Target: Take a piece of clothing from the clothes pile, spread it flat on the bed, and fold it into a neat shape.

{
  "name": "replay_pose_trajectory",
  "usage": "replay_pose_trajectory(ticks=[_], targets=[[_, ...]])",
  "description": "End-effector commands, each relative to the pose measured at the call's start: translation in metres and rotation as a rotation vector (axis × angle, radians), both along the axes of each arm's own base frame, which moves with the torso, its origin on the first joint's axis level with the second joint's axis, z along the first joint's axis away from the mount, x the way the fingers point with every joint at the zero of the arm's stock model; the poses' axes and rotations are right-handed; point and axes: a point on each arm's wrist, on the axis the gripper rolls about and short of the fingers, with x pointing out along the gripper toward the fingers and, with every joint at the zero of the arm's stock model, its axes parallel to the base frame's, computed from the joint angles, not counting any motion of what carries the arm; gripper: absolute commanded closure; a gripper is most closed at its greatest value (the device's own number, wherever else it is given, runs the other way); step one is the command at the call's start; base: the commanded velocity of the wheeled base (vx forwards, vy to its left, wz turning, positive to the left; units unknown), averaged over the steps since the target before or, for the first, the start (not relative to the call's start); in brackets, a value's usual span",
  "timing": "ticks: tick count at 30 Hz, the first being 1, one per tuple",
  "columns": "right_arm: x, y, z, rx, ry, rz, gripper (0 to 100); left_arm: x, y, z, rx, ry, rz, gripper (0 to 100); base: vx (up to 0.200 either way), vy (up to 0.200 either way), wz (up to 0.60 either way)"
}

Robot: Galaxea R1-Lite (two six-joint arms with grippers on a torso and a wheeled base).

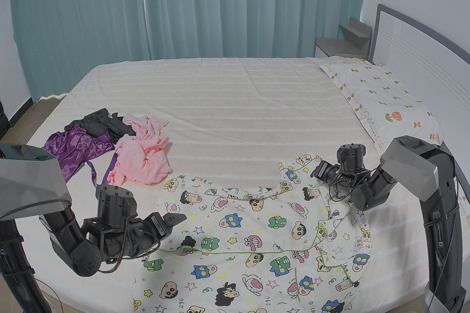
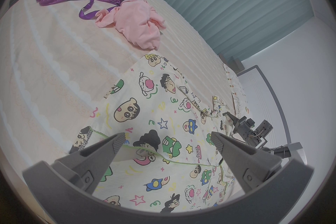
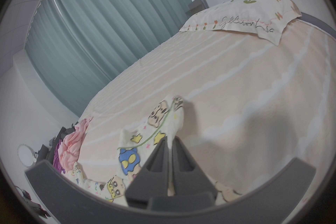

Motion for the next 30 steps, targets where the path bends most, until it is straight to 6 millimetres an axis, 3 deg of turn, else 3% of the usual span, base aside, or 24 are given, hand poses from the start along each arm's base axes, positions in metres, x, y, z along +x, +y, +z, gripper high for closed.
replay_pose_trajectory(ticks=[1, 7, 21, 22, 25, 30], targets=[[0.003, -0.02, 0.006, 0.0, -0.013, -0.049, 100, 0.001, 0.0, 0.0, -0.003, -0.003, 0.001, 0, 0.0, 0.0, 0.0], [0.005, -0.038, 0.002, -0.001, -0.007, -0.087, 100, 0.001, 0.0, 0.001, -0.007, -0.019, 0.003, 0, 0.0, 0.0, 0.0], [0.008, -0.04, -0.001, -0.026, -0.003, -0.126, 100, 0.006, 0.004, 0.003, -0.012, -0.03, 0.024, 0, 0.0, 0.0, 0.0], [0.008, -0.041, -0.002, -0.028, 0.0, -0.127, 0, 0.007, 0.005, 0.003, -0.013, -0.035, 0.027, 0, 0.0, 0.0, 0.0], [0.006, -0.041, 0.0, -0.028, 0.003, -0.127, 0, 0.012, 0.007, 0.007, -0.024, -0.057, 0.042, 0, 0.0, 0.0, 0.0], [-0.007, -0.042, 0.023, -0.023, -0.012, -0.132, 0, 0.019, 0.006, 0.017, -0.044, -0.099, 0.064, 0, 0.0, 0.0, 0.0]])
